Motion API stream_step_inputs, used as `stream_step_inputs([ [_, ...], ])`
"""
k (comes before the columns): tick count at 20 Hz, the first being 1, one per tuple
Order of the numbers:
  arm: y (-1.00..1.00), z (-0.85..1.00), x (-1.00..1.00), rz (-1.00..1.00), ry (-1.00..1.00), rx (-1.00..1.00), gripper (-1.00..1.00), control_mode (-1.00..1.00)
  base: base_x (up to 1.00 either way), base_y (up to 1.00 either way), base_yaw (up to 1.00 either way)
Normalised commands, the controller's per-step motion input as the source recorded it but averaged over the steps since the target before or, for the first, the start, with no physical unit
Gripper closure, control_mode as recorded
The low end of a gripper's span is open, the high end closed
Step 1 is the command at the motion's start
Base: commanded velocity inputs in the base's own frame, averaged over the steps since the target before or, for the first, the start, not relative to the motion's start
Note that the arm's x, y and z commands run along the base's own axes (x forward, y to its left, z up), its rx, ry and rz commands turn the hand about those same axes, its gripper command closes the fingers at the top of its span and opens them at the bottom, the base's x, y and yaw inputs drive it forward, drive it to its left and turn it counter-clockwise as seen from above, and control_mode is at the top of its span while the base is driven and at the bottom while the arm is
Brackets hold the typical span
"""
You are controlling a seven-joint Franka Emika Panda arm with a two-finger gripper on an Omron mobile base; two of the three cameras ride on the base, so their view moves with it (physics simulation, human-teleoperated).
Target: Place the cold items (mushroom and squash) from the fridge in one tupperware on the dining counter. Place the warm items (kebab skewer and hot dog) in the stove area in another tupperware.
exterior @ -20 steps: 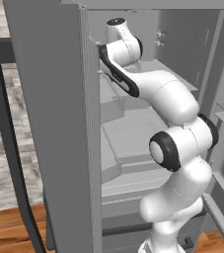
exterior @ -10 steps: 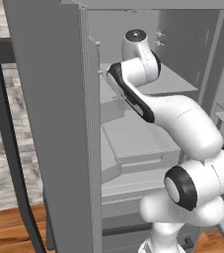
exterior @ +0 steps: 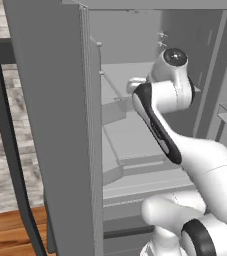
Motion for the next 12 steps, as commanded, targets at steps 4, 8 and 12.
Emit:
stream_step_inputs([
  [4,-0.17,0.16,-0.76,-0.09,0.0,0.04,1.0,-1.0,0.0,0.0,0.0],
  [8,-0.05,0.17,-0.65,-0.07,0.07,0.0,1.0,-1.0,0.0,0.0,0.0],
  [12,-0.02,0.0,-0.7,-0.06,0.02,0.0,1.0,-1.0,0.0,0.0,0.0],
])
